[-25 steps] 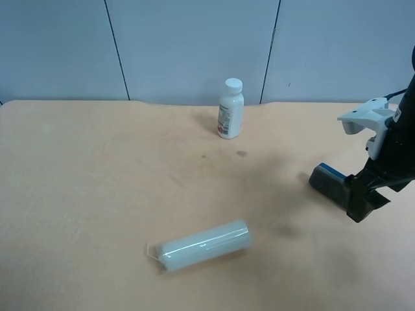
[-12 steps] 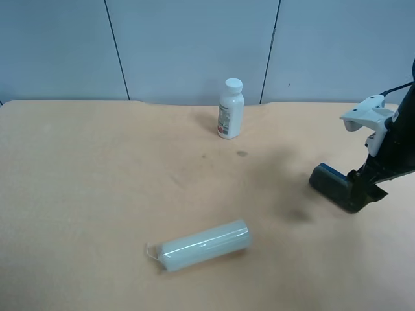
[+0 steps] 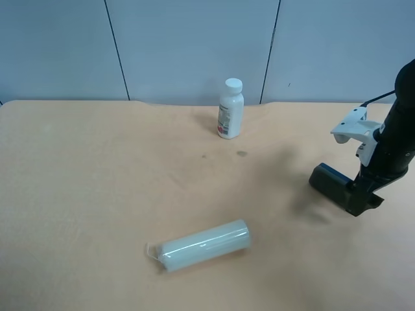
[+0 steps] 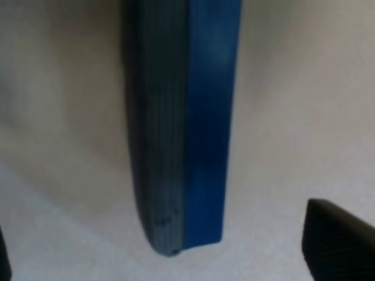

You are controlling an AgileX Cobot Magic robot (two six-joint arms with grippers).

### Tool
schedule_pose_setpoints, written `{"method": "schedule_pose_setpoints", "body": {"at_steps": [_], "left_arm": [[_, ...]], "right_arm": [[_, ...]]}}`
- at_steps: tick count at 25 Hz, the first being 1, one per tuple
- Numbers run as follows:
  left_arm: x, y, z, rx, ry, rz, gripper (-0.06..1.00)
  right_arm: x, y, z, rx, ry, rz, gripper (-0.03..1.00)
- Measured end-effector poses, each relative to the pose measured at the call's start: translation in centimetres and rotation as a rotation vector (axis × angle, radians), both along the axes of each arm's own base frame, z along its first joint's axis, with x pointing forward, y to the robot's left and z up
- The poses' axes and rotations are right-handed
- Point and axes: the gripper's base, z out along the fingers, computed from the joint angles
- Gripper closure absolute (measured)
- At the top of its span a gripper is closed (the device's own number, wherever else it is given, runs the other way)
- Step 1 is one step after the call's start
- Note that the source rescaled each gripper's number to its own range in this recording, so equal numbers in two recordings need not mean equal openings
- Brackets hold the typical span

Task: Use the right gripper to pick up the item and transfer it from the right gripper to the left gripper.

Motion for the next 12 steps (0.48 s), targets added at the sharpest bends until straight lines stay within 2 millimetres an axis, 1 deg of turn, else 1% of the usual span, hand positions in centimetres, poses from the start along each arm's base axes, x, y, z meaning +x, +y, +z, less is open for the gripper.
{"method": "schedule_pose_setpoints", "body": {"at_steps": [4, 9, 12], "left_arm": [[0.0, 0.0, 0.0, 0.000, 0.000, 0.000, -0.05], [0.0, 0.0, 0.0, 0.000, 0.000, 0.000, -0.05], [0.0, 0.0, 0.0, 0.000, 0.000, 0.000, -0.05]], "right_arm": [[0.3, -1.1, -0.6, 0.028, -0.008, -0.029, 0.02], [0.9, -1.0, -1.0, 0.074, -0.047, 0.004, 0.05], [1.0, -0.9, -1.9, 0.085, -0.034, 0.011, 0.05]]}}
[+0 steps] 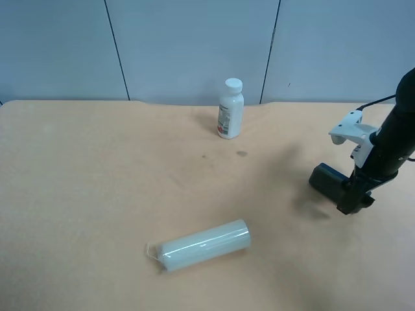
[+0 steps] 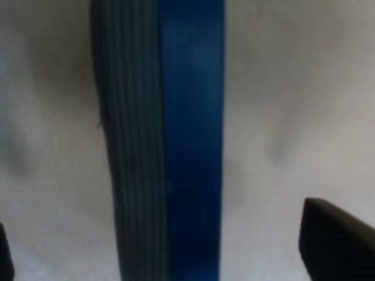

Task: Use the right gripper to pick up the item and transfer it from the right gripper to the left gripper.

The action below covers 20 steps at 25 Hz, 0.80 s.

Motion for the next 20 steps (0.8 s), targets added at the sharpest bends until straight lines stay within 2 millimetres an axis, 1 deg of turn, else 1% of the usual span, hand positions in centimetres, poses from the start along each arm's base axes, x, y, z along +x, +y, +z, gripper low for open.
{"method": "schedule_pose_setpoints", "body": {"at_steps": [4, 11, 13, 16, 20], "left_arm": [[0.0, 0.0, 0.0, 0.000, 0.000, 0.000, -0.05], [0.0, 0.0, 0.0, 0.000, 0.000, 0.000, -0.05], [0.0, 0.0, 0.0, 0.000, 0.000, 0.000, -0.05], [0.0, 0.0, 0.0, 0.001, 0.000, 0.001, -0.05], [0.0, 0.0, 0.0, 0.001, 0.000, 0.001, -0.05]], "right_arm": [[0.1, 0.0, -1.1, 0.001, 0.031, 0.008, 0.05], [0.2, 0.0, -2.0, 0.001, 0.053, 0.023, 0.05], [0.2, 0.0, -2.2, 0.001, 0.057, 0.023, 0.07], [0.2, 0.0, -2.2, 0.001, 0.058, 0.023, 0.15], [0.2, 0.0, -2.3, 0.001, 0.058, 0.023, 0.35]]}}
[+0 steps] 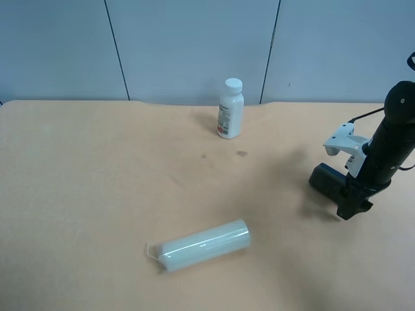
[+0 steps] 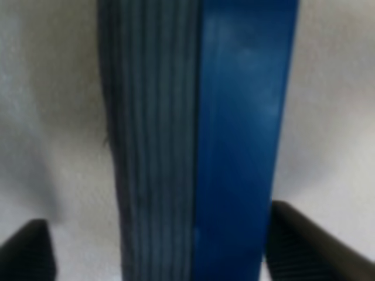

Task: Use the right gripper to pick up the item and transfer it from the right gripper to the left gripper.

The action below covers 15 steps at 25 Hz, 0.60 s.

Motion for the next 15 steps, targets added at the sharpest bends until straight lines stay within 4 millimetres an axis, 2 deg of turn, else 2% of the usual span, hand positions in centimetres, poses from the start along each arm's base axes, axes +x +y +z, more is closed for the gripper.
{"method": "schedule_pose_setpoints", "body": {"at_steps": [7, 9, 15], "left_arm": [[0.00, 0.00, 0.00, 0.000, 0.000, 0.000, -0.05], [0.00, 0.00, 0.00, 0.000, 0.000, 0.000, -0.05], [0.00, 0.00, 0.00, 0.000, 0.000, 0.000, -0.05]], "right_arm": [[-0.01, 0.00, -0.06, 0.000, 0.003, -0.002, 0.80], [-0.03, 0.00, -0.06, 0.000, 0.005, -0.004, 0.96], [-0.14, 0.01, -0.06, 0.001, 0.018, -0.037, 0.97]]}}
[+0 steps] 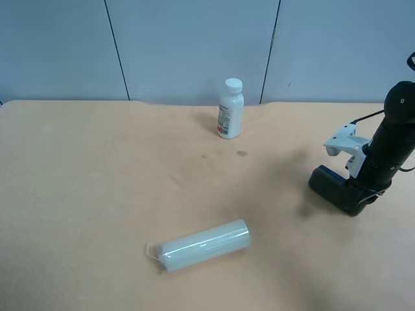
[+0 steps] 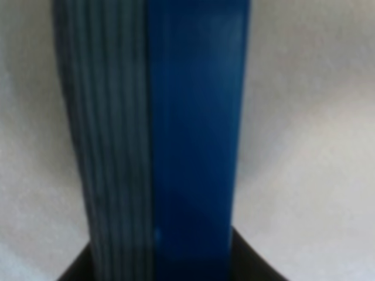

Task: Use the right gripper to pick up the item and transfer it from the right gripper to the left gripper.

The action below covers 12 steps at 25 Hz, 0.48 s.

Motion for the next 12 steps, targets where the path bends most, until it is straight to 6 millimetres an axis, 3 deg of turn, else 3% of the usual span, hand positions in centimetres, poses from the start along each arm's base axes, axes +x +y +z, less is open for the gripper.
{"method": "schedule_pose_setpoints", "body": {"at_steps": [5, 12], "left_arm": [[0.0, 0.0, 0.0, 0.000, 0.000, 0.000, -0.05], [0.0, 0.0, 0.0, 0.000, 0.000, 0.000, -0.05]], "right_arm": [[0.1, 1.4, 1.9, 0.022, -0.072, 0.011, 0.97], [-1.2, 6.9, 5.9, 0.049, -0.181, 0.199, 0.97]]}}
